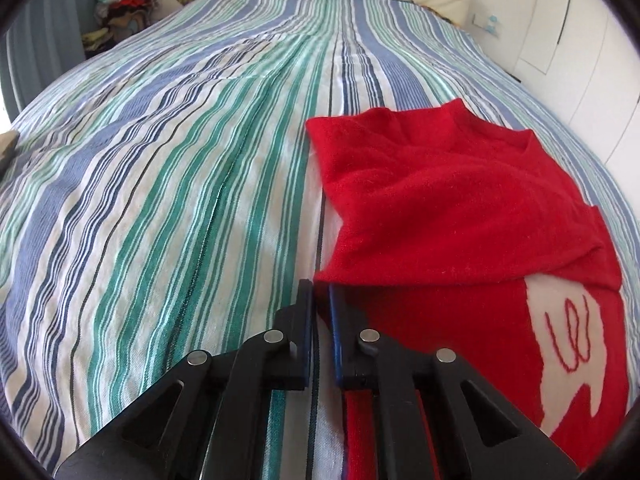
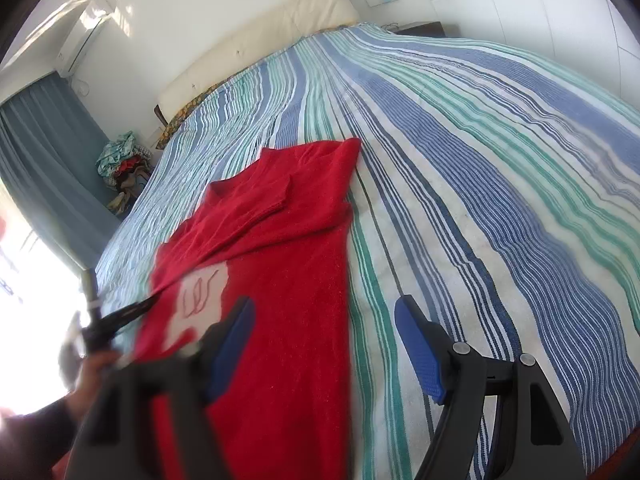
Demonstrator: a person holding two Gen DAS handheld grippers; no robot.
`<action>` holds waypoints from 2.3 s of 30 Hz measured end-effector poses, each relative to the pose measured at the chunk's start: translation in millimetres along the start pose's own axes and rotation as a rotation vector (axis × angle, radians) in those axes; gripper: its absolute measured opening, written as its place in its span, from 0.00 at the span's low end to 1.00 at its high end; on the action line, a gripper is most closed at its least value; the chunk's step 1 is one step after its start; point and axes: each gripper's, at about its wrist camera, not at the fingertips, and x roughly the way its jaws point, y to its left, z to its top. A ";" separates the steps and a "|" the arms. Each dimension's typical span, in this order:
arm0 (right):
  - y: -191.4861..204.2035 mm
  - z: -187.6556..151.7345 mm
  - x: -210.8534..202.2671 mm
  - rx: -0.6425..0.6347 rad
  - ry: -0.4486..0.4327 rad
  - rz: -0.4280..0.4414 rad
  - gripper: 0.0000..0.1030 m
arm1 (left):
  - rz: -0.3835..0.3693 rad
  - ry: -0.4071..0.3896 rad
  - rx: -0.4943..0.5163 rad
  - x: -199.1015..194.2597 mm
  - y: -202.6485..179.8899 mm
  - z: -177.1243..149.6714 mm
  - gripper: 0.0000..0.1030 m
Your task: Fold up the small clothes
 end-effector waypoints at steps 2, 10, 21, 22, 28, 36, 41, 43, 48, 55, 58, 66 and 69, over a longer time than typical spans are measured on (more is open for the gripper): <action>4.6 -0.3 0.3 -0.020 0.002 0.006 0.70 | 0.002 -0.001 0.004 0.2 0.0 -0.8 0.08; 5.1 8.0 -22.3 -0.090 -0.089 -0.087 0.70 | 0.072 0.000 0.011 -13.7 3.4 -8.6 0.10; -16.8 51.9 -142.6 -0.274 -0.373 -0.469 0.80 | 0.175 -0.068 0.073 -84.5 25.7 -38.5 0.82; -17.9 52.5 -147.7 -0.298 -0.365 -0.491 0.80 | 0.180 -0.070 0.075 -82.9 25.5 -40.2 0.82; -26.5 26.8 -140.7 -0.332 -0.287 -0.500 0.82 | 0.200 -0.041 0.077 -70.8 19.6 -47.0 0.82; -37.8 36.0 -134.6 -0.275 -0.266 -0.495 0.82 | 0.226 -0.030 0.103 -72.7 19.7 -51.6 0.82; -45.2 37.2 -136.5 -0.240 -0.264 -0.493 0.82 | 0.236 -0.017 0.106 -70.4 20.0 -52.3 0.82; -43.9 36.0 -136.4 -0.247 -0.265 -0.495 0.82 | 0.242 -0.013 0.114 -69.9 19.0 -53.3 0.82; -35.8 33.4 -132.3 -0.291 -0.261 -0.511 0.82 | 0.255 -0.012 0.132 -70.6 16.6 -54.0 0.82; -19.9 27.5 -119.0 -0.390 -0.226 -0.525 0.82 | 0.245 0.012 0.121 -72.0 20.0 -53.1 0.82; -12.4 25.5 -110.7 -0.445 -0.187 -0.502 0.82 | 0.183 0.048 0.097 -78.2 23.9 -53.8 0.82; 20.9 1.0 -84.8 -0.450 0.171 -0.160 0.82 | -0.224 0.250 -0.040 -115.4 25.1 -87.7 0.82; 22.5 -21.8 -65.3 -0.257 0.375 0.073 0.82 | -0.314 0.353 -0.010 -121.5 6.3 -112.6 0.82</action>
